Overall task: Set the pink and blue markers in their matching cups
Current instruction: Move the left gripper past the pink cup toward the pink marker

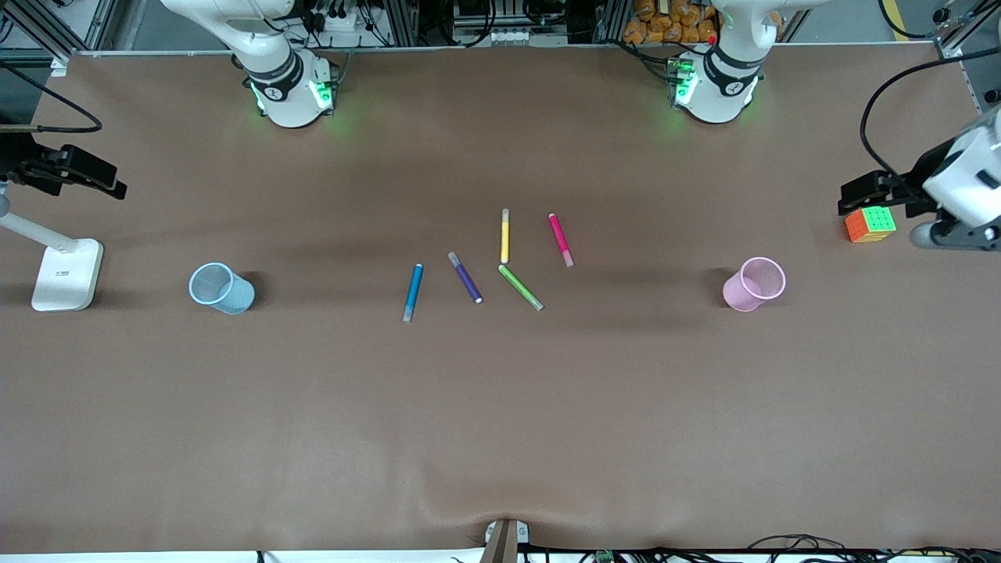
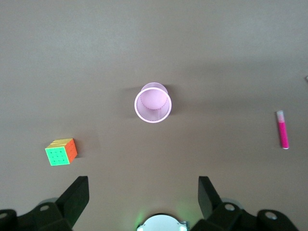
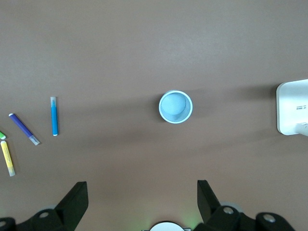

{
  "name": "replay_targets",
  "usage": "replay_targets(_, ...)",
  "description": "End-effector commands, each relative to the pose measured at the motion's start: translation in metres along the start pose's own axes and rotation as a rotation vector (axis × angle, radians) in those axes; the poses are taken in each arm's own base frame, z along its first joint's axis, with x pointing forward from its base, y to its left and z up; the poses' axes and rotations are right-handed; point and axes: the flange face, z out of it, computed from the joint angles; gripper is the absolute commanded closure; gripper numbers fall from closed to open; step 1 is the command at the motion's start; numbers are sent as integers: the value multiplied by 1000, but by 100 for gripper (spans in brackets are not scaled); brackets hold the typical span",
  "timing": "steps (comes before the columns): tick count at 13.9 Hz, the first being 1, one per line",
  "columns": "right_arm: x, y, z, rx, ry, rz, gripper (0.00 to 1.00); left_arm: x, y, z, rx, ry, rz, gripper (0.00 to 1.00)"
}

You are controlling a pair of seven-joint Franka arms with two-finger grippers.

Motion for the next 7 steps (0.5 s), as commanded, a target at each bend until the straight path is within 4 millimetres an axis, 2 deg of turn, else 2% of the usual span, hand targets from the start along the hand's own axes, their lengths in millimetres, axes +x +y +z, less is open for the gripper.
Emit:
replay_targets(1, -4, 0, -1, 0, -11, 18, 0, 6, 24, 6, 25, -29, 39, 0)
replay_targets(3, -7, -1, -3, -2, -18, 15, 0, 15, 46, 17, 24, -44, 29, 0)
replay_targets(4, -7, -2, -2, -3, -21, 12, 0, 21, 59, 29, 23, -62, 16, 0)
replay_targets(7, -7, -1, -1, -3, -23, 15, 0, 36, 79, 54, -26, -92, -2, 0)
